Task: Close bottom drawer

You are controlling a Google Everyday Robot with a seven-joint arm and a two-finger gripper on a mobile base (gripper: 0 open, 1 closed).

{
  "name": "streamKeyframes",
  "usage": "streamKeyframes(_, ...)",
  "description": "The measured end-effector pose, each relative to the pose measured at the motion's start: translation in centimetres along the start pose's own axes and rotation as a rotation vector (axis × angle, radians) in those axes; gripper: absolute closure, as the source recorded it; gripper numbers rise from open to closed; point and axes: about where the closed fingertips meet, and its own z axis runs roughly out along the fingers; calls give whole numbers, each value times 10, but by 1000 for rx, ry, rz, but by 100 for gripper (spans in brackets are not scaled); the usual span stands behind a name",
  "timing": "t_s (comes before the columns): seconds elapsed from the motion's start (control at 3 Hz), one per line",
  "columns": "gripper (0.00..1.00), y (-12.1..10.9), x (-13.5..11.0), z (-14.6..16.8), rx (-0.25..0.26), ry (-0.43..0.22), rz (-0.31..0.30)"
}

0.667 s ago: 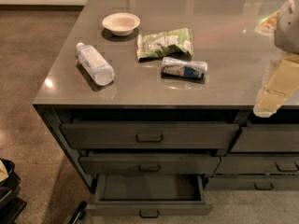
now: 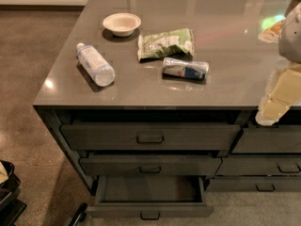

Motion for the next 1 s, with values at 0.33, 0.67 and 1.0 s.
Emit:
streamKeyframes(0.33,0,23,-8,2,8,-65,-34)
streamKeyframes(0.67,0,70,-30,49,-24,-217,-107)
streamKeyframes(1.0,0,115,-41,132,-108,-409,-87)
